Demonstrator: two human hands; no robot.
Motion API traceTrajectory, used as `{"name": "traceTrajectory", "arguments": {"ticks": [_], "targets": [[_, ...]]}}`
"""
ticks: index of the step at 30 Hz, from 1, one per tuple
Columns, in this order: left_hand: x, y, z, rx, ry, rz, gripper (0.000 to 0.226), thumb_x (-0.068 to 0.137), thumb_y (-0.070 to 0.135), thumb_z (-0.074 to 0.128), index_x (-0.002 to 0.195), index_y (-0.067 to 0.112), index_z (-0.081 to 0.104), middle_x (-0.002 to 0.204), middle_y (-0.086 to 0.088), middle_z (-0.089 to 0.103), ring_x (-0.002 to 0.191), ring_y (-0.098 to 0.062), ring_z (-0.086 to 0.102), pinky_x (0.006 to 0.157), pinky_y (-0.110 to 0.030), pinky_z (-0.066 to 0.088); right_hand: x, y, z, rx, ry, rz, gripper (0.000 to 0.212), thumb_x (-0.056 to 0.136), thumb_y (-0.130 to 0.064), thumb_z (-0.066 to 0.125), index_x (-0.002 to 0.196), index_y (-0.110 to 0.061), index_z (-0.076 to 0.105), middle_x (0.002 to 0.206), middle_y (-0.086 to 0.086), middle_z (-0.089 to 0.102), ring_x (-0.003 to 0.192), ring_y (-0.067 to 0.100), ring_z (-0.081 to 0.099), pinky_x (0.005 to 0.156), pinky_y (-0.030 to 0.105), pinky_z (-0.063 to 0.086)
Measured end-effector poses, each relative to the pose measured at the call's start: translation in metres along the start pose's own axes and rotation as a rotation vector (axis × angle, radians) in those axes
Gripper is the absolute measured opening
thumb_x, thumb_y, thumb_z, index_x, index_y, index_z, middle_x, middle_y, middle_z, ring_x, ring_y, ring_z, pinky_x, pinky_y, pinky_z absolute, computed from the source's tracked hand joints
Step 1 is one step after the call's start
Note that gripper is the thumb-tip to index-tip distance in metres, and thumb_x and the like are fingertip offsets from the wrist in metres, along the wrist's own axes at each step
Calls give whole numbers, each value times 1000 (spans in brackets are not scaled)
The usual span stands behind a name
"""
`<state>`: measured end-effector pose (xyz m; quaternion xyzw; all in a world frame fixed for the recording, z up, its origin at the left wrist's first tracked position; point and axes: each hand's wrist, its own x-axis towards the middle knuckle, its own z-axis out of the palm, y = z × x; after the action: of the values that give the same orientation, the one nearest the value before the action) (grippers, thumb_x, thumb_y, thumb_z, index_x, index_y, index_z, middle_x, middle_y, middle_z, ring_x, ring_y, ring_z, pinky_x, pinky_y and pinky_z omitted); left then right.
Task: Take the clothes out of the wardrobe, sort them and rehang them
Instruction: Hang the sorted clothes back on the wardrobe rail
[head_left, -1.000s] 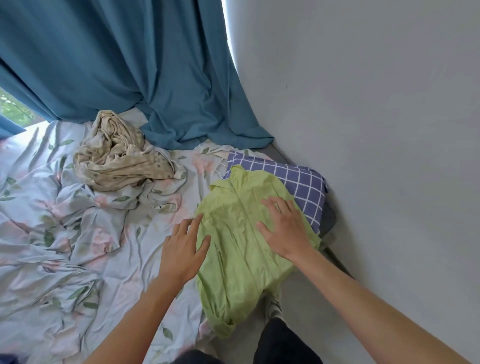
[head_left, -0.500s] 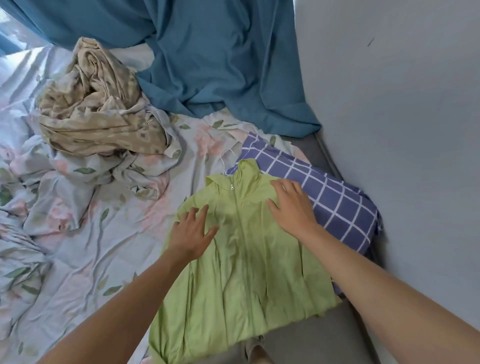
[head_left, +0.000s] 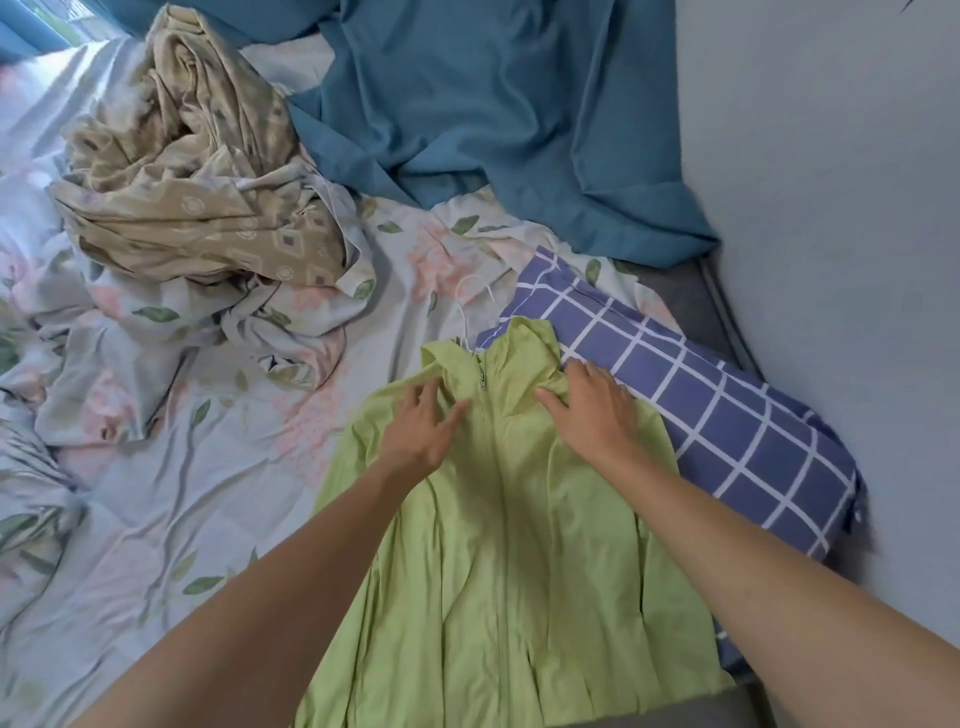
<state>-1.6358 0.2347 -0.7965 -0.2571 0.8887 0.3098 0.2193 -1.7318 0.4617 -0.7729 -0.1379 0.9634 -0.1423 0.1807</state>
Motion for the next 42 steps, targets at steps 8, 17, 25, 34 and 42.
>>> {"name": "traceTrajectory", "arguments": {"ticks": [8, 17, 25, 34, 42], "targets": [[-71, -19, -51, -1, 491, 112, 53, 104, 58, 50, 142, 22, 44, 129, -1, 43, 118, -21, 43, 103, -40, 40, -68, -26, -52, 215, 136, -42, 46, 95, -58, 65, 80, -16, 57, 57, -8, 47, 56, 20, 49, 49, 30, 27], [-200, -71, -162, 21, 421, 168, 63, 102, 71, 36, 69, 19, 46, 69, 3, 52, 75, -19, 49, 66, -41, 40, -181, -113, -131, 198, 145, -118, 44, 93, -69, 58, 75, -29, 54, 65, -12, 59, 58, 12, 55, 55, 32, 45], [-396, -182, -240, -67, 522, 199, 57, 102, 65, 47, 67, 21, 38, 65, 4, 46, 68, -12, 46, 60, -37, 29, -368, -252, -155, 204, 180, -254, 53, 90, -70, 63, 119, -28, 52, 103, -10, 67, 85, 19, 69, 74, 39, 57], [-626, -329, -305, -175, 659, -7, 56, 98, 64, 54, 69, 18, 41, 67, 2, 48, 68, -13, 48, 63, -33, 37, -509, -420, -123, 190, 159, -540, 52, 91, -75, 51, 102, -30, 75, 82, -5, 74, 80, 21, 70, 67, 37, 52], [-754, -434, -351, -94, 903, -242, 58, 95, 69, 55, 68, 19, 44, 68, 3, 48, 71, -13, 49, 68, -40, 40, -557, -554, -68, 268, -2, -771, 45, 91, -67, 59, 80, -25, 68, 62, -9, 61, 65, 17, 61, 58, 35, 46]]}}
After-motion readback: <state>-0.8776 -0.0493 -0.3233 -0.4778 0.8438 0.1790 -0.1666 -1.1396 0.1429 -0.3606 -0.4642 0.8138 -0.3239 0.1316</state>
